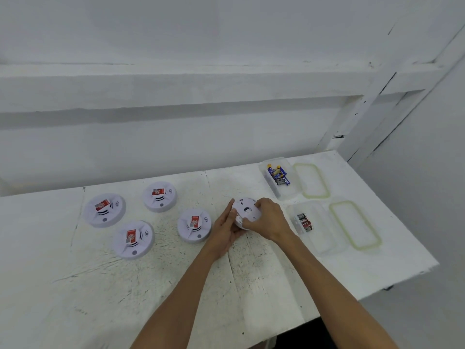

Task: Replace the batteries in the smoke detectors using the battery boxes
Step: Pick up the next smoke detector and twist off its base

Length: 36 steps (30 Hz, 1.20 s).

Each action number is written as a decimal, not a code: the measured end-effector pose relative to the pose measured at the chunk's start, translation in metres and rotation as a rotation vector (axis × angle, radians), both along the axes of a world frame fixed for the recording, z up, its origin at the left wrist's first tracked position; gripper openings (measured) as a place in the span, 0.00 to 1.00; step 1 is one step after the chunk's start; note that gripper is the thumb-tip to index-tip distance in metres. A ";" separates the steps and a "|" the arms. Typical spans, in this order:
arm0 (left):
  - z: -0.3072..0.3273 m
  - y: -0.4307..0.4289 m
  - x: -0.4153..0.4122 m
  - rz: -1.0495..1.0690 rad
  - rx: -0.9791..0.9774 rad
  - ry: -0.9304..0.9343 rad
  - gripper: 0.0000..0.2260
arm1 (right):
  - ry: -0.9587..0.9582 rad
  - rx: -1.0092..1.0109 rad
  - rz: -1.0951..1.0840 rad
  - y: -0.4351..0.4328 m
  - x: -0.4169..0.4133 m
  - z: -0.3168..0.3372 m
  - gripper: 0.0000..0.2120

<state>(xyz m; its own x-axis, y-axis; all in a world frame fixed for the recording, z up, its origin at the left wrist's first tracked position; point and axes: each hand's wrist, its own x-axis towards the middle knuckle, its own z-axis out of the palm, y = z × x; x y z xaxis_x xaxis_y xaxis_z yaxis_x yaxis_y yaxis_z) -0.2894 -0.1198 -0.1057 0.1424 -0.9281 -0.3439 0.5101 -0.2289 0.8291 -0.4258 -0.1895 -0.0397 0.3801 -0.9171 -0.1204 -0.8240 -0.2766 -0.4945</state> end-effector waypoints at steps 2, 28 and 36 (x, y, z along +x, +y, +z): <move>0.002 0.001 0.001 -0.027 -0.015 -0.011 0.22 | 0.055 0.006 0.030 -0.001 0.000 0.004 0.32; 0.005 0.012 -0.001 -0.125 -0.095 -0.132 0.29 | 0.318 -0.023 0.222 -0.001 0.011 0.027 0.43; 0.005 0.012 -0.002 -0.116 -0.090 -0.143 0.28 | 0.283 -0.097 0.272 0.003 0.005 0.020 0.39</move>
<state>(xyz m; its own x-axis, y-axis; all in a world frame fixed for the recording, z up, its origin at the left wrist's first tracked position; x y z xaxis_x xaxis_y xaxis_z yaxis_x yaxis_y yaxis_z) -0.2909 -0.1080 -0.1006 0.0742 -0.9672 -0.2431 0.3598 -0.2014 0.9110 -0.4205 -0.1869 -0.0202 0.5744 -0.8001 -0.1730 -0.8144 -0.5373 -0.2192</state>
